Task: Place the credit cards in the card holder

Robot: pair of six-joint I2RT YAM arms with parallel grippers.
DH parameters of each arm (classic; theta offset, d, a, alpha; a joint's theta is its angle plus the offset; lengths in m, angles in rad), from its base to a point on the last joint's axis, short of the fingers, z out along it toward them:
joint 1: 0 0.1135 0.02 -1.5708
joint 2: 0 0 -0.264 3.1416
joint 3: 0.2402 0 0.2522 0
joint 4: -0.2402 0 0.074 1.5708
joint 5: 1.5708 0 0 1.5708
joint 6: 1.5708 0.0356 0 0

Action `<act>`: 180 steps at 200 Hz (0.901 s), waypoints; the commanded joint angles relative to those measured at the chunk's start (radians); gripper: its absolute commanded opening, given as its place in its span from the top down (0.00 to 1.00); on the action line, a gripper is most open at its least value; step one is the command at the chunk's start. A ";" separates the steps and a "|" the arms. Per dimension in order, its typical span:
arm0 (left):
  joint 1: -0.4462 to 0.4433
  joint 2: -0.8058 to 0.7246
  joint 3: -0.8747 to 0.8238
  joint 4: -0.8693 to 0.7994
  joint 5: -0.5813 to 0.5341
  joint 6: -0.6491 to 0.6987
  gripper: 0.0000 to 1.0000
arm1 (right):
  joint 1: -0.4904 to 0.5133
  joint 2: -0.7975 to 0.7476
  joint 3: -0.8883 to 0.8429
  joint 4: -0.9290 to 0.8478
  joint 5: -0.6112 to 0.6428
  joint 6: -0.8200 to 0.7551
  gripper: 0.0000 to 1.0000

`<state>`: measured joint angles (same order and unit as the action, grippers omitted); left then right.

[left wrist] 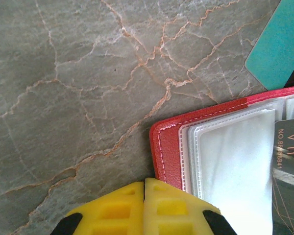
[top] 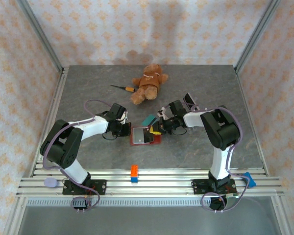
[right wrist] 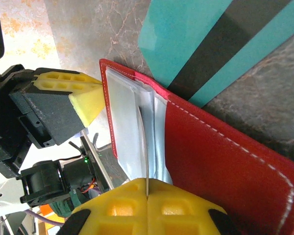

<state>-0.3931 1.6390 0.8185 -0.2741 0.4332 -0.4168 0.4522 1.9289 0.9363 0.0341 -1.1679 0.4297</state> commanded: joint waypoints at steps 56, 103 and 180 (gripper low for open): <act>0.001 0.024 0.000 0.003 -0.039 0.018 1.00 | -0.001 0.055 0.022 0.117 -0.023 0.075 0.95; 0.000 0.009 0.000 -0.006 -0.049 0.019 1.00 | -0.001 0.060 0.018 0.119 -0.023 0.077 0.93; 0.001 0.013 -0.001 0.001 -0.047 0.013 1.00 | 0.022 0.074 0.009 0.122 -0.025 0.083 0.92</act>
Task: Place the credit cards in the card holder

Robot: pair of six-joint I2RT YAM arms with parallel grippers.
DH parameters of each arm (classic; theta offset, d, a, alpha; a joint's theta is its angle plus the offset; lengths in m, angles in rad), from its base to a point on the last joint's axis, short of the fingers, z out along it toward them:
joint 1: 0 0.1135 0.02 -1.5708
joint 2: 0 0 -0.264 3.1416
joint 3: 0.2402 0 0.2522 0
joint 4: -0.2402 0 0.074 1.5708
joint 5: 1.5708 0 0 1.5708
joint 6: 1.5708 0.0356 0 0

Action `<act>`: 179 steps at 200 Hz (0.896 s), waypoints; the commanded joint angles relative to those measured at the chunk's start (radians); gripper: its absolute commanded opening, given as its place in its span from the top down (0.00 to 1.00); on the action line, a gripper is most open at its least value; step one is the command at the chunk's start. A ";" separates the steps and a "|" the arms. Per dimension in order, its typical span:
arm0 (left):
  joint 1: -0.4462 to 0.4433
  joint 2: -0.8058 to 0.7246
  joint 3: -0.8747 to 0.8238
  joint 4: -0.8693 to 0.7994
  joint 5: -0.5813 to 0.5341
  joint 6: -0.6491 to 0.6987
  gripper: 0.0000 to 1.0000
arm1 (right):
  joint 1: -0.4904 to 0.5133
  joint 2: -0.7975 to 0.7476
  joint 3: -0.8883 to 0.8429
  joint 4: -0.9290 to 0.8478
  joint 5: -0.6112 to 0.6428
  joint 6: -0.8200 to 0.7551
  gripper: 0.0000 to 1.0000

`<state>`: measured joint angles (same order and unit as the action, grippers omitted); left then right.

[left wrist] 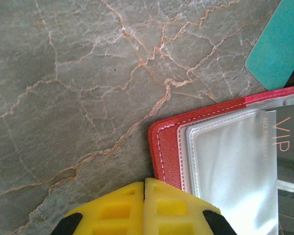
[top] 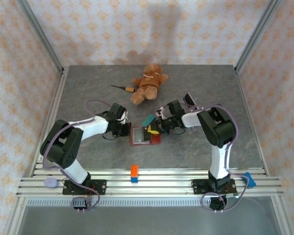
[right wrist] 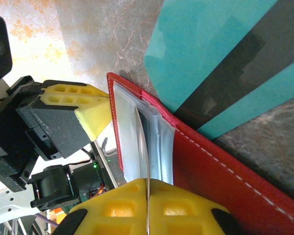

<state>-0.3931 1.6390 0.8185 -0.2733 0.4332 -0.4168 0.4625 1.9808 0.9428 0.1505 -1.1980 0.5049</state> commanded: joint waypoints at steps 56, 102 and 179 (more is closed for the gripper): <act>0.000 0.008 -0.006 0.002 -0.050 0.013 1.00 | 0.027 0.039 0.011 0.004 0.004 0.015 0.89; 0.000 0.006 -0.005 0.003 -0.043 0.014 1.00 | 0.044 0.053 0.032 -0.013 0.014 0.013 0.88; 0.000 0.004 -0.016 0.014 -0.040 0.007 1.00 | 0.077 0.044 0.031 0.071 0.098 0.087 0.93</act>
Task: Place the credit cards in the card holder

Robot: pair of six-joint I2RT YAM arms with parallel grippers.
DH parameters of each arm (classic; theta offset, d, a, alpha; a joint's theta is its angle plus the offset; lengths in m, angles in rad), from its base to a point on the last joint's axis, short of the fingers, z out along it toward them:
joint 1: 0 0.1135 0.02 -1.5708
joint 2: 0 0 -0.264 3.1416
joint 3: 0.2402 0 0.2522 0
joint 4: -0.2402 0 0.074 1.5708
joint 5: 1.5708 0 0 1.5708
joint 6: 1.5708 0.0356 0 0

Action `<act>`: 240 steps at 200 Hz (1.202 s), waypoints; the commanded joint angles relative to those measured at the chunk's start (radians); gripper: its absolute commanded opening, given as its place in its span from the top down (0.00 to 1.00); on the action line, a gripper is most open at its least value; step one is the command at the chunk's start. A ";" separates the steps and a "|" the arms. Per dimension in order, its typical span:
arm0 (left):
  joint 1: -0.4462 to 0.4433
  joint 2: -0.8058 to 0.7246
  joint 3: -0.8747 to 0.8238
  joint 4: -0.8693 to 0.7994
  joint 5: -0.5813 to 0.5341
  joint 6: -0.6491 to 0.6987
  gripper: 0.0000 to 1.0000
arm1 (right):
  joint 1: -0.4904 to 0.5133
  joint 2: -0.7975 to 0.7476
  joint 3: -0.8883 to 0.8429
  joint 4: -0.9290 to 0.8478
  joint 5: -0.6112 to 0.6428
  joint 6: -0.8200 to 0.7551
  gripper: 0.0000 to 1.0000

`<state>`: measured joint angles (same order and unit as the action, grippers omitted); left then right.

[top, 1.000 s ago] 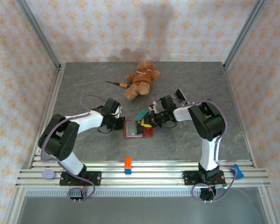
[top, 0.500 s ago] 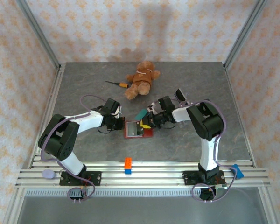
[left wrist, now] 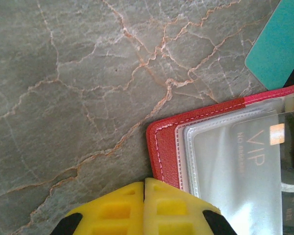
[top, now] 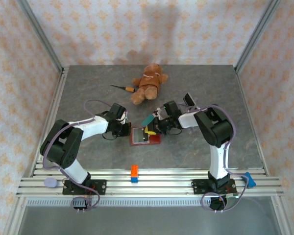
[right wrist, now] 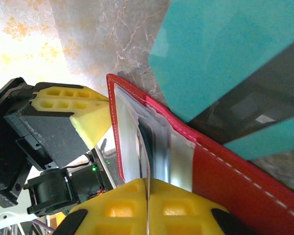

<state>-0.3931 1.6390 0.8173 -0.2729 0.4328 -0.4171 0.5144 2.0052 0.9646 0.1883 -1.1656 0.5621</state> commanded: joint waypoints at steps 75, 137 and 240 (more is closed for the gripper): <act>0.000 -0.008 -0.033 0.032 -0.035 -0.004 1.00 | 0.072 -0.021 -0.071 0.183 0.169 0.124 0.86; 0.000 -0.003 -0.029 0.021 -0.045 0.005 1.00 | 0.072 -0.115 -0.023 -0.134 0.270 -0.074 0.75; 0.001 0.003 -0.028 0.023 -0.030 0.009 1.00 | 0.072 -0.216 -0.052 -0.258 0.357 -0.142 0.62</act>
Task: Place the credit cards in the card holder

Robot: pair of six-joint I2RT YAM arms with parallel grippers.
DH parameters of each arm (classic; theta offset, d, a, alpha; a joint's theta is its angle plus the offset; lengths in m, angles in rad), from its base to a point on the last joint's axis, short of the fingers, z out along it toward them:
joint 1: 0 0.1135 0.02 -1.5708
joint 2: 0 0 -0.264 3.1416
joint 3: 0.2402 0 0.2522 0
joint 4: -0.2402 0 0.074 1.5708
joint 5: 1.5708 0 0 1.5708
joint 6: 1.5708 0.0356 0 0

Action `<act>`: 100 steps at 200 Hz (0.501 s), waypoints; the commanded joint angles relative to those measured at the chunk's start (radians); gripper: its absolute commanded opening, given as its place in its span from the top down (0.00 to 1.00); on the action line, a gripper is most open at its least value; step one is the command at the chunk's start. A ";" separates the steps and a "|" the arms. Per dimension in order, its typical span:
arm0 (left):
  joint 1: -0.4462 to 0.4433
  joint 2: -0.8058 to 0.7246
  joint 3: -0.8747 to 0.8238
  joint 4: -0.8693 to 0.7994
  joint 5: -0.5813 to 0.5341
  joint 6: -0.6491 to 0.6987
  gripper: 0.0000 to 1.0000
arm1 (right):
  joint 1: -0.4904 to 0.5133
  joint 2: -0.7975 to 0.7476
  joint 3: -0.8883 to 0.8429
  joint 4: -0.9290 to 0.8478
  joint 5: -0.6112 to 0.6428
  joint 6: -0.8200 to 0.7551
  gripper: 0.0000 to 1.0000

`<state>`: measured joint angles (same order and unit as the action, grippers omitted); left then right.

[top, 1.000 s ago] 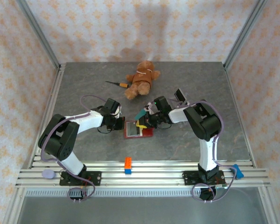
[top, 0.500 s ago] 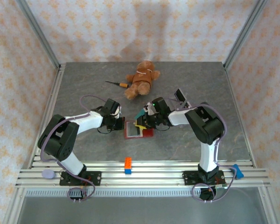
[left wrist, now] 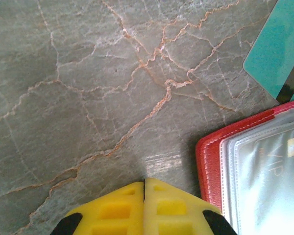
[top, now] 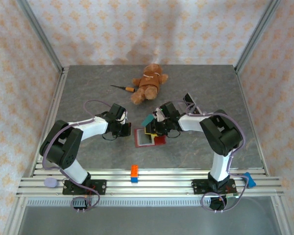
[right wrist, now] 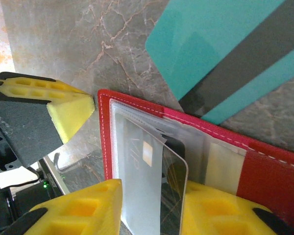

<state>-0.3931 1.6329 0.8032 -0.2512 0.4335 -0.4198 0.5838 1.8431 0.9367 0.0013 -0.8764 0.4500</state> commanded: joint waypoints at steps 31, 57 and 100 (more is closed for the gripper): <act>-0.001 -0.015 -0.012 -0.002 0.025 0.006 1.00 | 0.004 -0.126 -0.030 -0.142 0.131 -0.057 0.61; -0.007 -0.071 -0.018 -0.005 0.063 -0.009 1.00 | 0.004 -0.165 -0.024 -0.227 0.194 -0.086 0.61; -0.071 -0.137 -0.019 -0.004 0.090 -0.053 1.00 | 0.004 -0.168 -0.037 -0.256 0.214 -0.086 0.61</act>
<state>-0.4252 1.5330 0.7891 -0.2565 0.4908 -0.4362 0.5838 1.6951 0.9150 -0.2024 -0.7124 0.3870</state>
